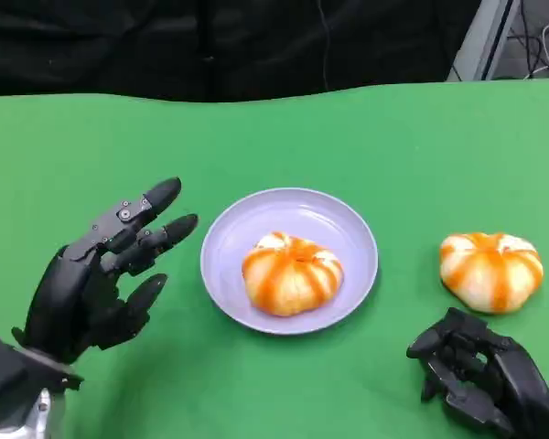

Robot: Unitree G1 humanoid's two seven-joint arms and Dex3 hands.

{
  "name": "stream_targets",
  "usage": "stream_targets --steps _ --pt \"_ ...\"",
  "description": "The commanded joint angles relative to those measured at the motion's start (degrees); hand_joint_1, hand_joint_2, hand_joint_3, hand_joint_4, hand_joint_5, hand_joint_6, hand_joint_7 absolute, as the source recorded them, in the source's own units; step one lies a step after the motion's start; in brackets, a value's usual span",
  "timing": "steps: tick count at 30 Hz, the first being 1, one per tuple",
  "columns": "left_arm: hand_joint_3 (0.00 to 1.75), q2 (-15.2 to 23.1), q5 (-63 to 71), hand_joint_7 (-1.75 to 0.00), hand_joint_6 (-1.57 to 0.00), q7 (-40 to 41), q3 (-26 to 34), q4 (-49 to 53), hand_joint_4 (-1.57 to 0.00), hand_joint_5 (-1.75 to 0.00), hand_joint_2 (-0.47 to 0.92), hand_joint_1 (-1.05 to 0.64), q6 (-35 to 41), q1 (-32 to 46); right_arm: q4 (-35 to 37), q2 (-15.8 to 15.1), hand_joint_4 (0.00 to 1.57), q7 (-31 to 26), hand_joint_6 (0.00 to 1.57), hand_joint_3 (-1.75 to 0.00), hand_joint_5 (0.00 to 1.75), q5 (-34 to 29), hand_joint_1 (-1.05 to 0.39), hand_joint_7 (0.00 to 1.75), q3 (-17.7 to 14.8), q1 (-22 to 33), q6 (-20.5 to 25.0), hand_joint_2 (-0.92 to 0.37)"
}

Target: Grasp the bread from the table and place it into the plate.

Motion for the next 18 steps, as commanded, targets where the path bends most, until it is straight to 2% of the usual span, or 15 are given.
stream_targets --steps 1,18 --pt "0.49 0.51 -1.57 -0.01 -0.4 -2.19 1.78 -1.63 -0.54 -0.03 0.92 -0.74 0.72 3.08 1.11 -0.81 0.64 0.5 0.65 -0.47 1.75 0.66 -0.29 1.29 -0.43 0.39 0.35 -0.92" --pt "0.45 0.27 -7.19 -0.01 -0.43 -7.92 9.36 -1.7 -0.57 -0.02 0.92 -0.74 2.59 10.24 0.56 -1.13 0.63 -0.01 0.64 -0.47 1.75 0.1 -0.3 1.3 -0.48 0.7 0.79 -0.92"
